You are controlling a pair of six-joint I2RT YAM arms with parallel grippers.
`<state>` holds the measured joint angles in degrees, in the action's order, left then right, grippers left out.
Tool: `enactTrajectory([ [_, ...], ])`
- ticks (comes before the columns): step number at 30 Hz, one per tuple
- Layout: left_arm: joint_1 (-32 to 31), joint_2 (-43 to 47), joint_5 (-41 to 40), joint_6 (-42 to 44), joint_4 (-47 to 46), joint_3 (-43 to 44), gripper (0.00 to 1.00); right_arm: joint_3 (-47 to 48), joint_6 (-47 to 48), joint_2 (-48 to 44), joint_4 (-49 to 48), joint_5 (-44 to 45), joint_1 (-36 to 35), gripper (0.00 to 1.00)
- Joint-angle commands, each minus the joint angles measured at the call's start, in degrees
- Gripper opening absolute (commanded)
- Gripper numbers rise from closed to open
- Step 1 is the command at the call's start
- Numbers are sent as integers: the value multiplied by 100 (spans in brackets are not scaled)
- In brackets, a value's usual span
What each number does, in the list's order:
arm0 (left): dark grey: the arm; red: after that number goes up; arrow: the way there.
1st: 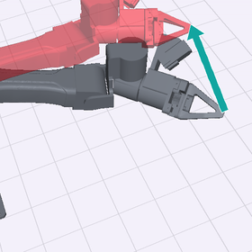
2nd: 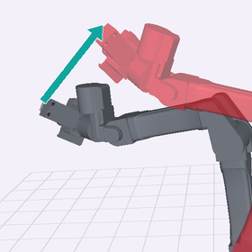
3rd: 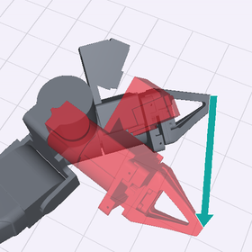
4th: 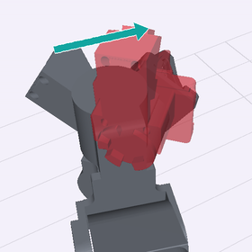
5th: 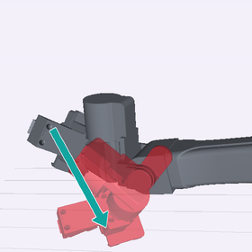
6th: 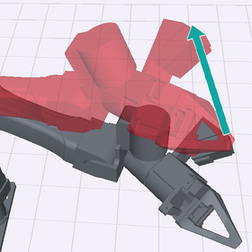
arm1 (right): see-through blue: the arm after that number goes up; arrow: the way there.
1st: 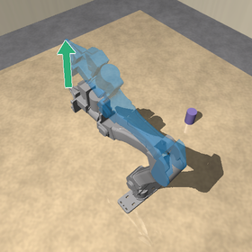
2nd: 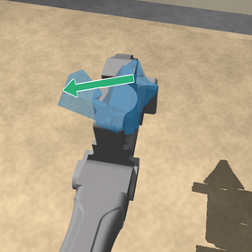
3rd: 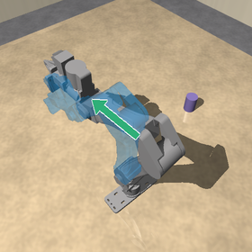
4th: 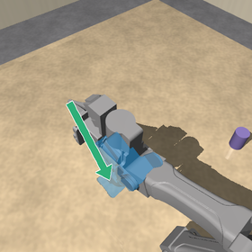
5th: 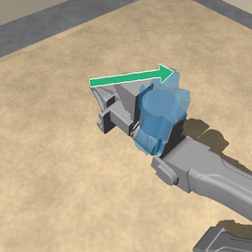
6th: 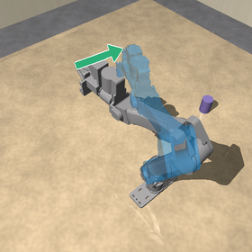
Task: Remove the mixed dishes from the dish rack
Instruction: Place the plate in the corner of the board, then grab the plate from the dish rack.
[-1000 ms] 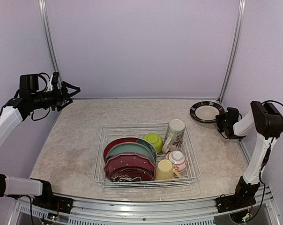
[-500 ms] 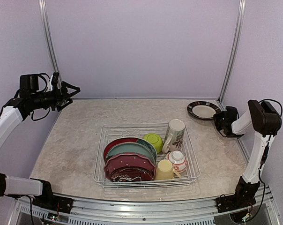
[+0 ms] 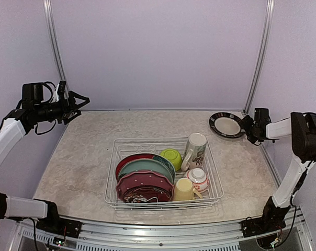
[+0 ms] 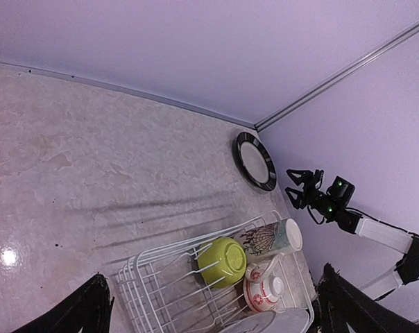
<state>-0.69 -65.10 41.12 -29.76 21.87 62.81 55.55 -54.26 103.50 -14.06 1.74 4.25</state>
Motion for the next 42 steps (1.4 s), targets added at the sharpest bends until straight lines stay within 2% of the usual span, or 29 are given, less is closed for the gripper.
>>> enactTrajectory([
  [1,26,91,-42,58,-43,4,99,81,1149,-687,1642,443,0,93],
  [4,28,133,-35,34,-48,-1,99,39,1458,-1120,2402,624,-171,95],
  [8,29,149,-56,23,-71,-23,99,91,2001,-1574,3018,779,-736,98],
  [12,-107,147,-164,75,-5,-6,99,150,2774,-1848,3023,255,-1321,97],
  [16,-322,132,-222,104,64,24,99,281,3438,-2287,3138,302,-2100,95],
  [22,-599,109,15,-8,145,135,99,487,3457,-2891,3627,299,-2458,99],
  [25,-702,195,-86,24,64,54,99,863,3491,-2822,4027,197,-2679,100],
  [28,-666,134,-234,11,187,103,99,1217,3802,-2701,3909,-151,-3388,100],
  [32,-674,5,-61,-121,238,169,99,1660,4552,-2318,3532,-1139,-4366,99],
  [37,-875,99,-210,-41,235,124,99,2371,5259,-1596,4045,-1270,-5265,100],
  [42,-985,51,-171,-27,119,53,99,2593,5621,-1460,4213,-1716,-5522,100],
])
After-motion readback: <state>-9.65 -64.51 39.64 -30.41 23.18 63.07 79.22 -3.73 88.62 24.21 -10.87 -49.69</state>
